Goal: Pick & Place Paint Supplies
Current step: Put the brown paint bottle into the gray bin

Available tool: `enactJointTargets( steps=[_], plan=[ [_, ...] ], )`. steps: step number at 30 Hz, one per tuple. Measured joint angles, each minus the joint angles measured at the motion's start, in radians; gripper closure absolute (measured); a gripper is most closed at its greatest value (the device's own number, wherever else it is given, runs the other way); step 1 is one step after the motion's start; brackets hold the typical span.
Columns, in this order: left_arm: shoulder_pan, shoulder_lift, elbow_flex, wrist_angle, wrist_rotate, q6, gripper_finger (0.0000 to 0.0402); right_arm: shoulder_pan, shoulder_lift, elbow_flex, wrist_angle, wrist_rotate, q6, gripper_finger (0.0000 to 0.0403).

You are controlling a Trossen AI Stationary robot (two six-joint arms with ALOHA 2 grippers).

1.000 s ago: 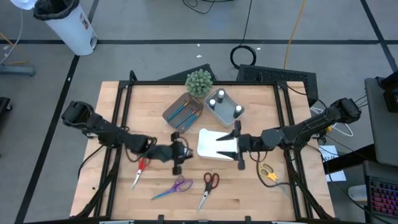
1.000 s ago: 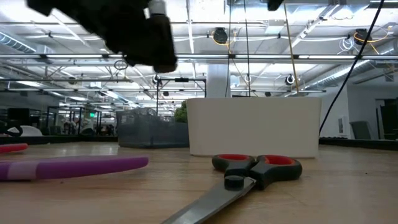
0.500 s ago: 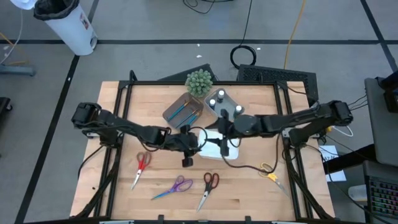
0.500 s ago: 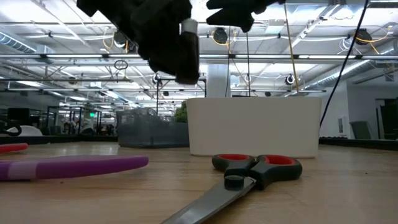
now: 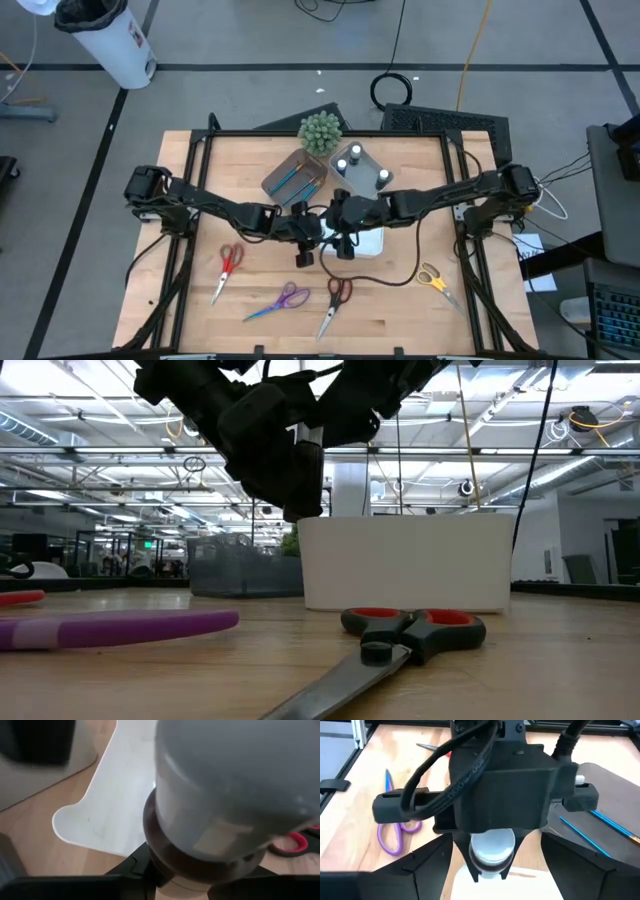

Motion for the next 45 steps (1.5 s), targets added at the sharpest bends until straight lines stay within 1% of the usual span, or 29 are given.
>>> enactJointTargets(
  steps=[7,11,16,23,24,26,28,31,34,37,42,45],
  plan=[
    [0.000,0.000,0.000,0.004,0.001,0.000,0.0279,0.000,0.024,0.000,0.010,0.003,0.011,0.0129],
    [-0.001,0.000,0.000,0.004,0.001,-0.004,0.0277,-0.002,0.023,0.000,0.010,0.005,0.024,0.0157],
    [-0.002,0.000,0.000,0.004,0.001,-0.008,0.0276,-0.002,0.023,0.000,0.008,0.005,0.026,0.0207],
    [-0.001,0.001,0.000,0.010,-0.007,-0.018,0.0275,-0.001,0.023,0.000,0.008,0.003,0.057,0.0300],
    [-0.001,0.001,-0.001,0.016,-0.011,-0.022,0.0275,-0.001,0.023,0.000,0.009,0.004,0.053,0.0306],
    [-0.002,0.002,-0.002,0.025,-0.012,-0.049,0.0271,-0.002,0.023,0.000,0.009,0.002,0.051,0.0306],
    [-0.002,0.000,-0.002,0.026,-0.006,-0.049,0.0259,-0.001,0.023,0.000,0.008,0.001,0.051,0.0306],
    [0.000,-0.041,-0.002,-0.025,0.040,0.009,0.0231,-0.001,0.013,0.000,0.005,0.003,0.050,0.0306],
    [0.003,-0.104,-0.002,-0.061,0.075,0.006,0.0202,-0.001,-0.018,0.000,0.000,0.000,0.044,0.0306],
    [0.003,-0.164,-0.002,-0.073,0.076,-0.004,0.0179,-0.001,-0.055,0.000,-0.023,-0.001,0.039,0.0306],
    [-0.017,-0.232,-0.008,-0.079,0.070,0.051,0.0158,-0.002,-0.134,-0.001,-0.093,0.016,0.028,0.0306],
    [-0.024,-0.271,-0.039,-0.082,0.039,0.061,0.0152,-0.002,-0.179,0.000,-0.146,0.066,0.036,0.0306]
  ],
)
